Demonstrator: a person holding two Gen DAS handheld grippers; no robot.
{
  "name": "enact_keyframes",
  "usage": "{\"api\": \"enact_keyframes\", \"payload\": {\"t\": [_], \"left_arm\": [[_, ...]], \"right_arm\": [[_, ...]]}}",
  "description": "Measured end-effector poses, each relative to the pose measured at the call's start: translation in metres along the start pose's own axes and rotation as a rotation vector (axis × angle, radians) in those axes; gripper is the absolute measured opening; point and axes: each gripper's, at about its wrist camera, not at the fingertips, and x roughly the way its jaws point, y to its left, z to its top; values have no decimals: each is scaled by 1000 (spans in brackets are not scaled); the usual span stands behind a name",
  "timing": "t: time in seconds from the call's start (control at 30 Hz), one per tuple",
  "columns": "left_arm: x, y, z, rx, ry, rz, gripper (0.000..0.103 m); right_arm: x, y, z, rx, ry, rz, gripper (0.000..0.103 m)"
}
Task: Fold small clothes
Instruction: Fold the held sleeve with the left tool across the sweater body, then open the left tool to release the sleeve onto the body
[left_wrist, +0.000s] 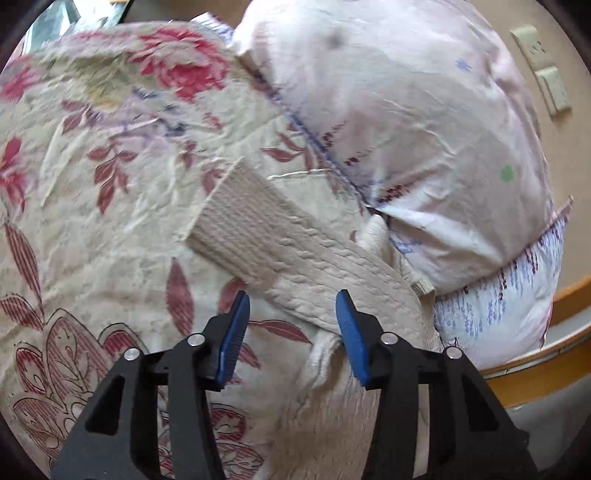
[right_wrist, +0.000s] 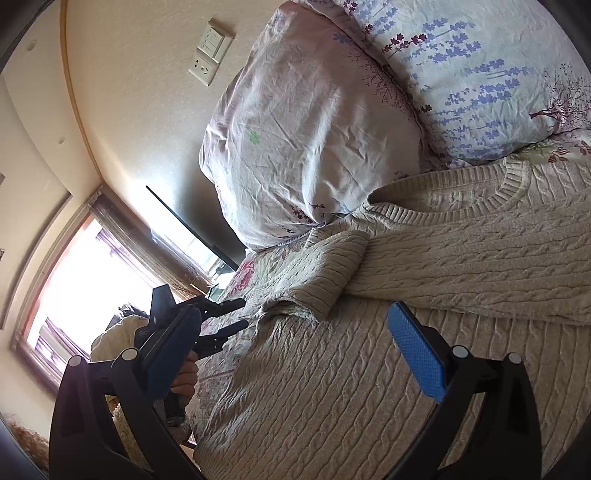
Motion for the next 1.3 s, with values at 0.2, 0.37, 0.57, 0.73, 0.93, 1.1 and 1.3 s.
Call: {"api": "enact_keyframes", "payload": {"t": [0.2,0.37,0.57,0.73,0.93,1.1,1.3], "left_arm": [[8,8,8,-102,-58,-9,31],[29,-7,12,-130,-54,-22,6],[31,-86,-9,29,-66,-280,6],[53,-163,-52,199,22,-496,6],[107,-224,-125,405,246,-508,6],[143,-234,-175,580,470,-355,32],[69,-208,-162,835,204,-234,74]], "right_arm": [[0,-2,1,3,-3,-7,102],[-2,-1,1,-9,-16,-11,102],[-10,-6,5,7,-61,-38,102],[-26,-16,9,32,-149,-115,102],[-63,-44,16,131,-327,-213,102],[-81,-74,18,259,-396,-258,102],[-71,-90,20,310,-329,-298,93]]}}
